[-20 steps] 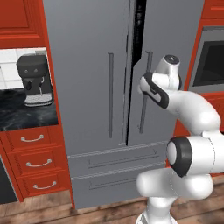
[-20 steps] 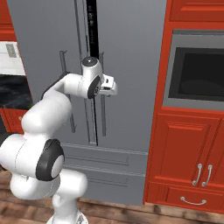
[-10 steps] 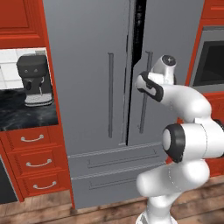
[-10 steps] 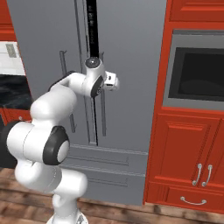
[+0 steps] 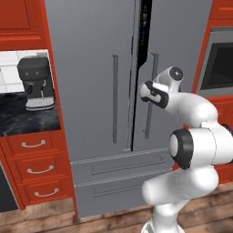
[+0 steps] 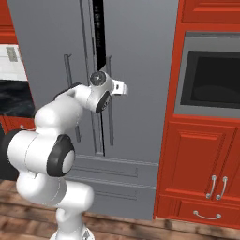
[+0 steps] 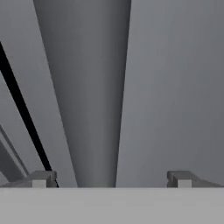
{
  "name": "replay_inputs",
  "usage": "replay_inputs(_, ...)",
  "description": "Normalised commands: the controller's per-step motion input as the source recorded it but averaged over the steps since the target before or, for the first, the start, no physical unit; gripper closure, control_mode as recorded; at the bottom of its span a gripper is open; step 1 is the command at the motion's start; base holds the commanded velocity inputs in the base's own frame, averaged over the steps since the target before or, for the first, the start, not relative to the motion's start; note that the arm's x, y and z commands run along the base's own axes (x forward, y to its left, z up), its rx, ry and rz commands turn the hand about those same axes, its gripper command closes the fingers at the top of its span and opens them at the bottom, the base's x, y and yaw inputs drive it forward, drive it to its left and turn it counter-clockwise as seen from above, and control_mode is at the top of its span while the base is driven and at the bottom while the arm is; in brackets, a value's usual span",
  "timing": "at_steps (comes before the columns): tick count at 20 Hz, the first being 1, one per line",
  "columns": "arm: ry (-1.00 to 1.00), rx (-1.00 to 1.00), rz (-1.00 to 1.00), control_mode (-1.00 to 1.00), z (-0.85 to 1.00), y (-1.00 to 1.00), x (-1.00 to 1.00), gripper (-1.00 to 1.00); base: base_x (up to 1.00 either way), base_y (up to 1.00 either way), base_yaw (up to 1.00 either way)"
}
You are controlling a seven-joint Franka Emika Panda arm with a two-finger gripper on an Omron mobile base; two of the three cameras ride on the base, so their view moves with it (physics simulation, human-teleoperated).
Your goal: Retrieve a lemon from the fridge and place it on the cutting board with the fish.
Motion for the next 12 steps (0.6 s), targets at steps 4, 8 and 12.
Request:
replay_inputs(4,-0.03,0.00,0.00,-1.00,0.00,0.00,0.48,1.00,0.00,0.00,0.00)
replay_inputs(8,0.00,0.00,0.00,-1.00,0.00,-0.02,0.21,1.00,0.00,0.00,0.00)
replay_inputs(12,0.01,0.03,0.00,-1.00,0.14,-0.33,-0.31,1.00,0.00,0.00,0.00)
